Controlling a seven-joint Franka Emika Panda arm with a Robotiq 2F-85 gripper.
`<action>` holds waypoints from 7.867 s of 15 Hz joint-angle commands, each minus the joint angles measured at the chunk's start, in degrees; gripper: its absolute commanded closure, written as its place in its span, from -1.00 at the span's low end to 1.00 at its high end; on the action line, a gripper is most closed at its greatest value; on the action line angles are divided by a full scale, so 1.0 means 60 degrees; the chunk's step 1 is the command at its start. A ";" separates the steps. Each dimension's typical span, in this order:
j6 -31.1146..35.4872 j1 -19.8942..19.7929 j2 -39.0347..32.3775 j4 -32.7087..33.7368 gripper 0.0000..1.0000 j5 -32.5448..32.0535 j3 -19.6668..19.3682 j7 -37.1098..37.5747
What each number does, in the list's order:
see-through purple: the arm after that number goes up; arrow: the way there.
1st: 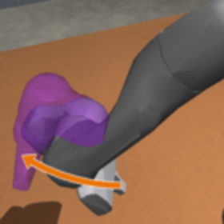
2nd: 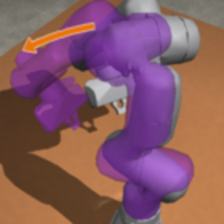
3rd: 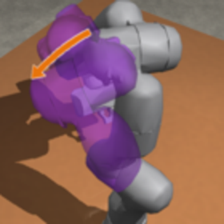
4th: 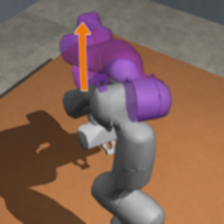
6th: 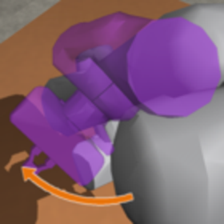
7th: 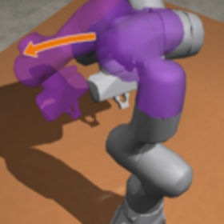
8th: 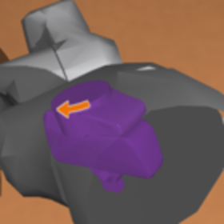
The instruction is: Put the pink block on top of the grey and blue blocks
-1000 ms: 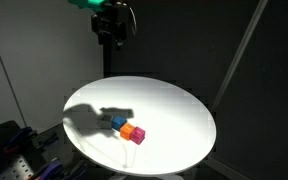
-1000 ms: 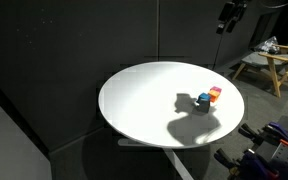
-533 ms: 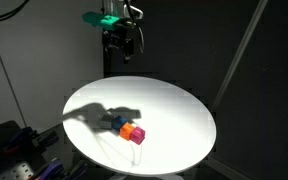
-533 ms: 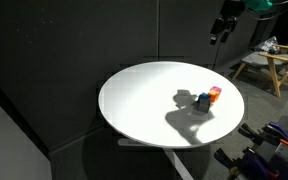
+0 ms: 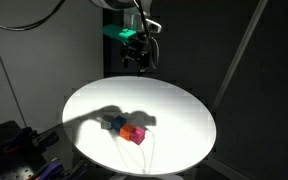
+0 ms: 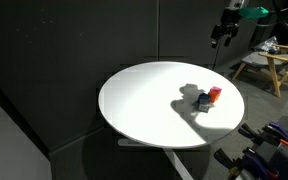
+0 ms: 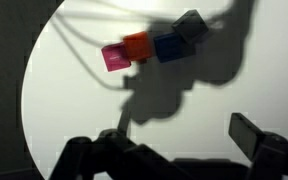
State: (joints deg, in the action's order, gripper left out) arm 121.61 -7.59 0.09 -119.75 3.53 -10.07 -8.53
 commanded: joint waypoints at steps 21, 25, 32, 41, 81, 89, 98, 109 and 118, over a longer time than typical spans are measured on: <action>0.0610 -0.0868 -0.1924 0.0547 -1.00 -0.0022 -0.0155 -0.0497; 0.0611 -0.0868 -0.1924 0.0547 -1.00 -0.0022 -0.0155 -0.0501; 0.0772 -0.0950 -0.2516 0.0731 -1.00 -0.0016 -0.0199 -0.0337; 0.0935 -0.1183 -0.3606 0.1280 -1.00 0.0323 -0.0215 0.0742; 0.2400 -0.1154 -0.5349 0.1553 -1.00 0.2146 -0.0423 0.5208; 0.2338 -0.1131 -0.5327 0.1410 -1.00 0.1966 -0.0440 0.5015; 0.2310 -0.1128 -0.5510 0.1616 -1.00 0.2174 -0.0486 0.5588; 0.2715 -0.1089 -0.5857 0.1724 -1.00 0.2623 -0.0540 0.6611; 0.3268 -0.0758 -0.6080 0.1755 -1.00 0.2593 -0.0630 0.7600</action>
State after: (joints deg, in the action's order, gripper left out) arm 141.34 -13.49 -35.90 -110.43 18.67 -12.88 34.52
